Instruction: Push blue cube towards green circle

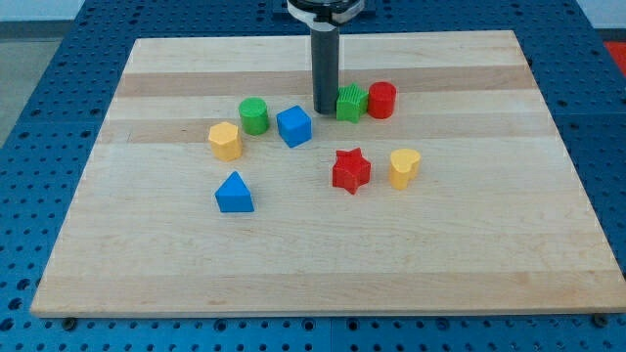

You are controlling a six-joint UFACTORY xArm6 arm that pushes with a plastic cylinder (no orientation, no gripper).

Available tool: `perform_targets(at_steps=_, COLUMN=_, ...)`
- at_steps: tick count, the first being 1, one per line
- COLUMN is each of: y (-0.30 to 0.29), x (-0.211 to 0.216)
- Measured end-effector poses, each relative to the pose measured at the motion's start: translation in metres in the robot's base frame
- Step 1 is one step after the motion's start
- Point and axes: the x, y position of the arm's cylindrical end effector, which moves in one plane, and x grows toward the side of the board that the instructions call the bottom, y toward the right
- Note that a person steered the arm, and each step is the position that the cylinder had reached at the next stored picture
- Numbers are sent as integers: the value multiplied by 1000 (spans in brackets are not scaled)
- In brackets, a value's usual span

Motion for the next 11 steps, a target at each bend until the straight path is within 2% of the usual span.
perform_targets(at_steps=4, y=-10, x=7)
perform_targets(at_steps=6, y=-13, x=27)
perform_targets(at_steps=8, y=-21, x=68)
perform_targets(at_steps=11, y=-90, x=79)
